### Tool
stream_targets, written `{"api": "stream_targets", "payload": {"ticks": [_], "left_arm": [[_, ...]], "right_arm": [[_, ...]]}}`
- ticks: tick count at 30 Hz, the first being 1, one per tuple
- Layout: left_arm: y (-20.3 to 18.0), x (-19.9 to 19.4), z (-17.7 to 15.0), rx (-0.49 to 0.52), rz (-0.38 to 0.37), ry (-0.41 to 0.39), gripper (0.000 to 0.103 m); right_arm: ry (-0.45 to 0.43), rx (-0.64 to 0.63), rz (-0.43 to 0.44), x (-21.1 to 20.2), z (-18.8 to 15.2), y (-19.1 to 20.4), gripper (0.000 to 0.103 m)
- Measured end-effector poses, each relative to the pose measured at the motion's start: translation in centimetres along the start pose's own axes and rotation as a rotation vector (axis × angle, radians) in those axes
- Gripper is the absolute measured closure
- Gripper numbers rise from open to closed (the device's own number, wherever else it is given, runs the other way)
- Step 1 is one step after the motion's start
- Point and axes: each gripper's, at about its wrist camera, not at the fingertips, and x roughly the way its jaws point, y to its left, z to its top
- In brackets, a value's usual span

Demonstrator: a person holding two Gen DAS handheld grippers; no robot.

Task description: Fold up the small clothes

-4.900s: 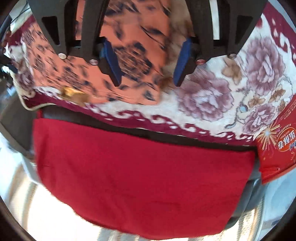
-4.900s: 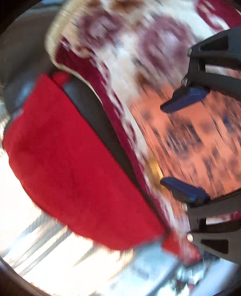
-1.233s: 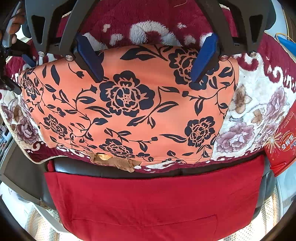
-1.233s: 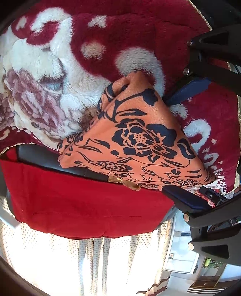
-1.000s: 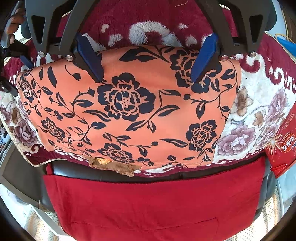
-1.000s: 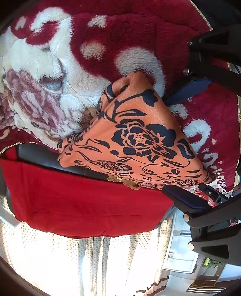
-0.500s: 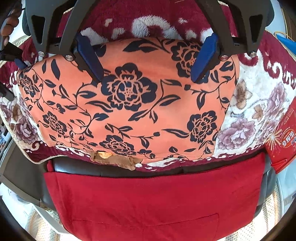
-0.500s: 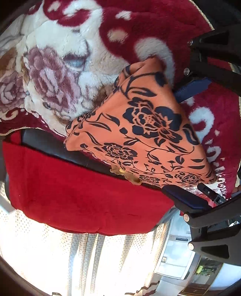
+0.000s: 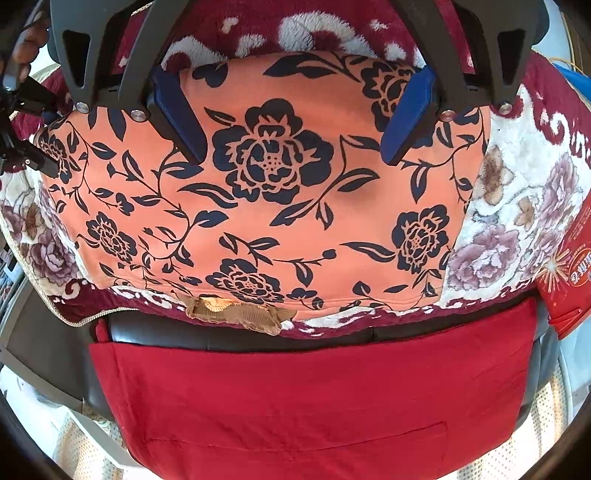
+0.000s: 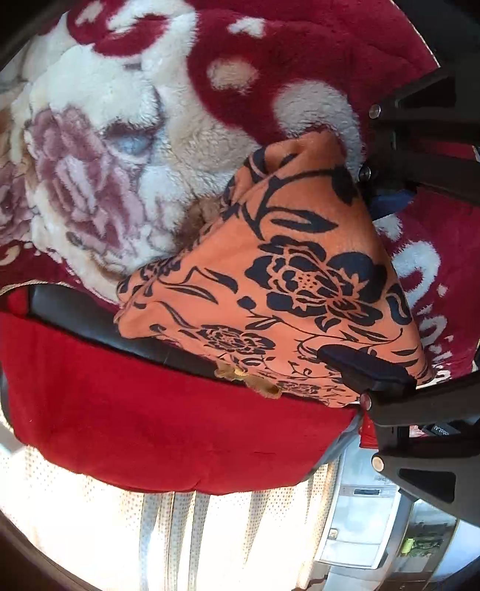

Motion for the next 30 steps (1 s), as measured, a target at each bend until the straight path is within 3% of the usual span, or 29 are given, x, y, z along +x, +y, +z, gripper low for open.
{"api": "stream_targets", "payload": {"ticks": [3,5,7,15,17,21,24,28,30], "left_arm": [[-0.1,0.4,0.0,0.003,0.002,0.007,0.007],[-0.2,0.6,0.1,0.002,0.000,0.010,0.007],[-0.2,0.5,0.1,0.001,0.000,0.007,0.007],[-0.1,1.1,0.5,0.001,0.000,0.010,0.007],[0.0,1.1,0.5,-0.001,-0.002,0.010,0.007],[0.1,0.8,0.7,0.003,-0.002,-0.009,0.007],[0.3,1.2,0.8,0.005,0.004,-0.004,0.007],[0.3,3.8,0.2,0.038,0.048,0.080,0.007],[0.6,3.5,0.0,0.027,0.038,0.061,0.007]], "right_arm": [[-0.002,-0.019,-0.007,0.0,-0.1,0.0,0.038],[-0.001,-0.027,-0.036,0.1,-0.1,0.2,0.062],[0.001,-0.023,-0.057,0.5,-0.1,0.0,0.068],[-0.003,-0.029,-0.070,0.2,-0.2,0.5,0.064],[0.000,-0.011,-0.044,0.3,-0.1,0.3,0.044],[-0.002,-0.035,-0.054,0.6,-0.1,1.0,0.043],[0.001,-0.041,-0.094,0.8,-0.1,0.7,0.068],[0.002,-0.032,-0.101,0.8,0.0,0.2,0.074],[0.002,-0.041,-0.115,0.8,0.0,0.5,0.074]]}}
